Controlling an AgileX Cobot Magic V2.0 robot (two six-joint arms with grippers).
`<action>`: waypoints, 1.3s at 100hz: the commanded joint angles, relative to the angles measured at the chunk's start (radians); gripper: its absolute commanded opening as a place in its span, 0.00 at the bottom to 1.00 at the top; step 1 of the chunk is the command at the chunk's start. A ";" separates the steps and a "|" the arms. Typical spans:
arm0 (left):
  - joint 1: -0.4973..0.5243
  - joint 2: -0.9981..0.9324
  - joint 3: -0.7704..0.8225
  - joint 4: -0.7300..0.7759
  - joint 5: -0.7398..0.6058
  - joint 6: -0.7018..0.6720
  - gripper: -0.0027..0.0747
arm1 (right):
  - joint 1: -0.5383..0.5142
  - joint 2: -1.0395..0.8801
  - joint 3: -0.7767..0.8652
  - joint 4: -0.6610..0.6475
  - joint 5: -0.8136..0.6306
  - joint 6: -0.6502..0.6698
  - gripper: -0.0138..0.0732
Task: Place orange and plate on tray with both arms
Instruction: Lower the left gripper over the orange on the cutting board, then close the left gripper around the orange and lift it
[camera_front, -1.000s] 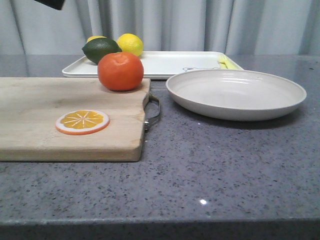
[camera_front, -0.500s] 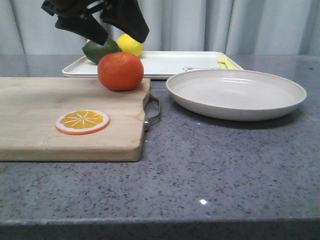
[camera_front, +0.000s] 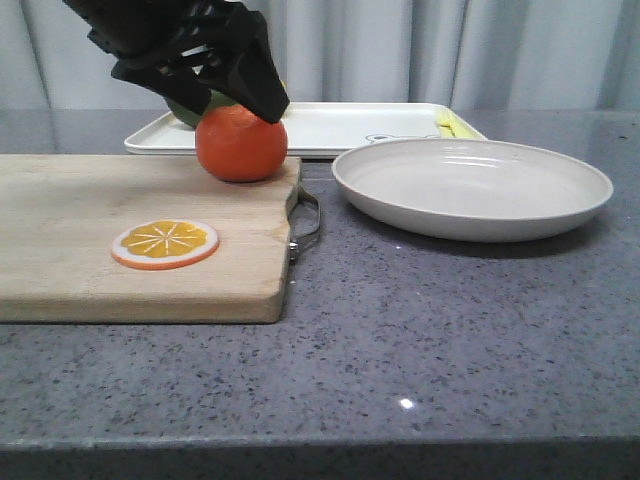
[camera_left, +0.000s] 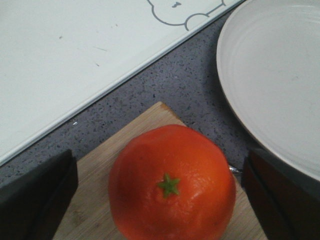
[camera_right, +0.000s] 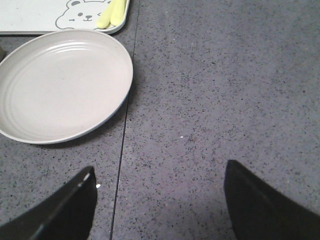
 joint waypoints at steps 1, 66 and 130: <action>-0.008 -0.035 -0.033 -0.016 -0.047 0.000 0.86 | -0.005 0.012 -0.034 -0.005 -0.070 -0.008 0.78; -0.008 0.022 -0.033 -0.015 -0.012 0.000 0.65 | -0.005 0.012 -0.033 -0.005 -0.070 -0.008 0.78; -0.048 -0.022 -0.179 -0.018 0.200 0.000 0.32 | -0.005 0.012 -0.033 -0.005 -0.070 -0.008 0.78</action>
